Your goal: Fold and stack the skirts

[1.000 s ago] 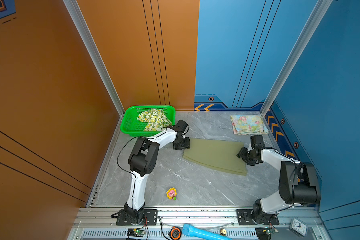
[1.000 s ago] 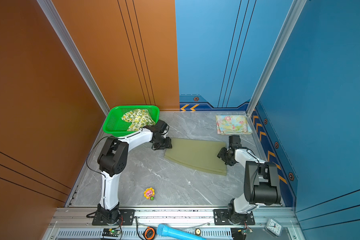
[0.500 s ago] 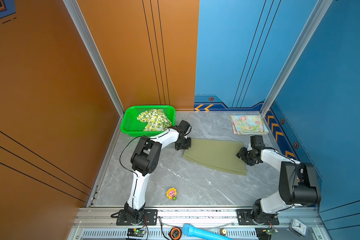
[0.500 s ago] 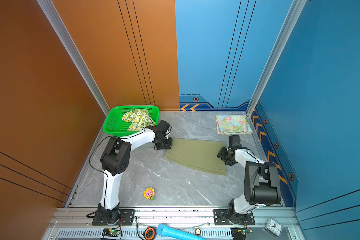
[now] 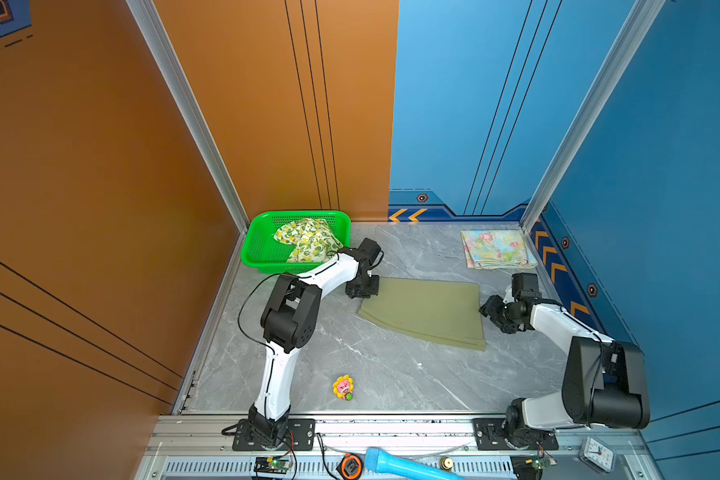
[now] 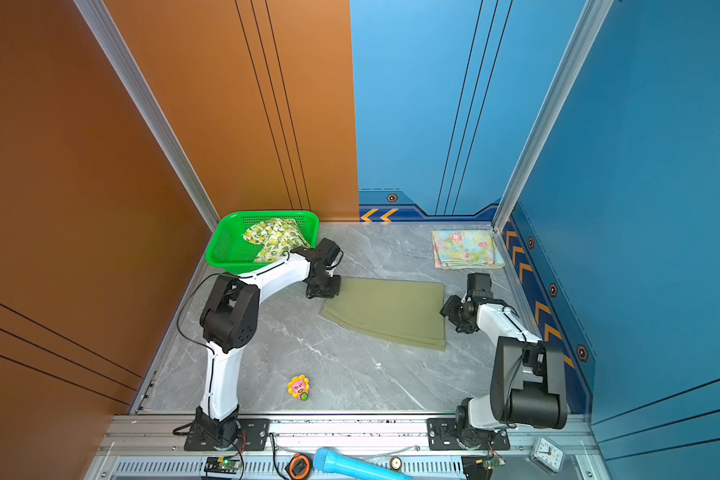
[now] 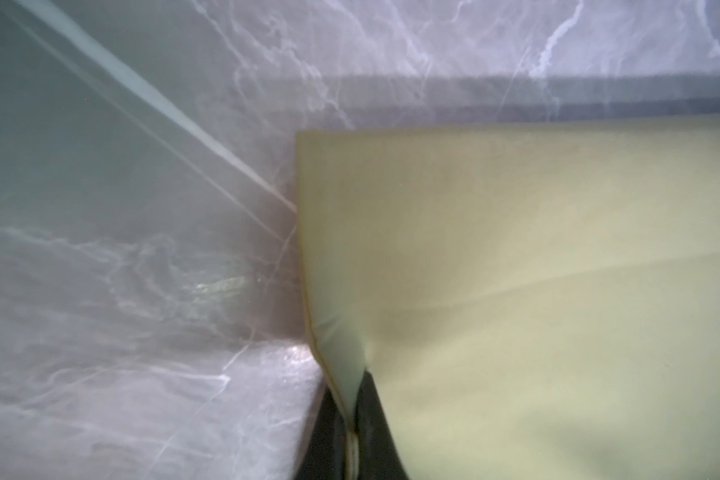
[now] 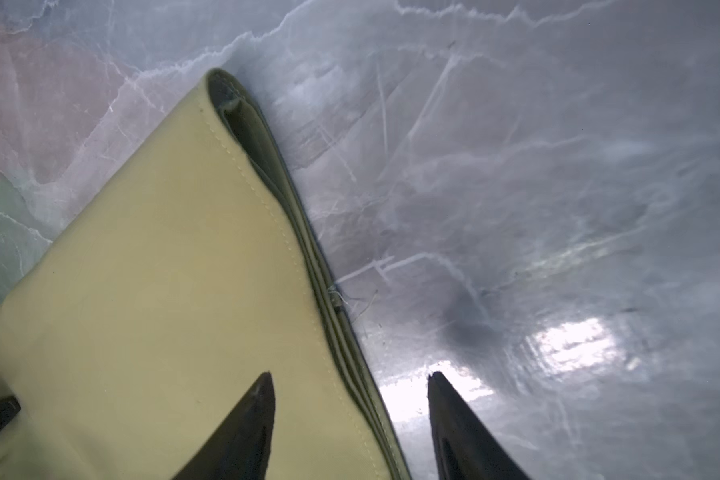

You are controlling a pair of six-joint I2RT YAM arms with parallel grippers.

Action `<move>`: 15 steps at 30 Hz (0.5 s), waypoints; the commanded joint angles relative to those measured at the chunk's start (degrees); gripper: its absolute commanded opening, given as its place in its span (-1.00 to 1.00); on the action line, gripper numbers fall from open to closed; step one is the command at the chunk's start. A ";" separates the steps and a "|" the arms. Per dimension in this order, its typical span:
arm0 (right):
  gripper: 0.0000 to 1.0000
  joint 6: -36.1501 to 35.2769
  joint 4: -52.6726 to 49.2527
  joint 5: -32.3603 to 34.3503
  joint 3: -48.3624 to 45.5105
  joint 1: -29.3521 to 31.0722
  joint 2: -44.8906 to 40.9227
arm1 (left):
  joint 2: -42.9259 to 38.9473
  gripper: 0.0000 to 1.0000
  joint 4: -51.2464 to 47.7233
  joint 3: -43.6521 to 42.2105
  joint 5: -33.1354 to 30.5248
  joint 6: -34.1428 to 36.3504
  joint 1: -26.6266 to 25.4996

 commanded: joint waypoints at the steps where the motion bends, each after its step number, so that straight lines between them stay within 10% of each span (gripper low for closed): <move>1: 0.18 0.41 1.39 -2.12 -1.37 1.15 0.12 | -4.45 -1.00 -4.09 3.07 -4.81 2.49 -0.68; 15: -0.16 7.24 13.59 -2.86 -5.20 9.50 4.85 | -5.11 -1.00 -10.70 12.11 -17.50 7.48 -7.33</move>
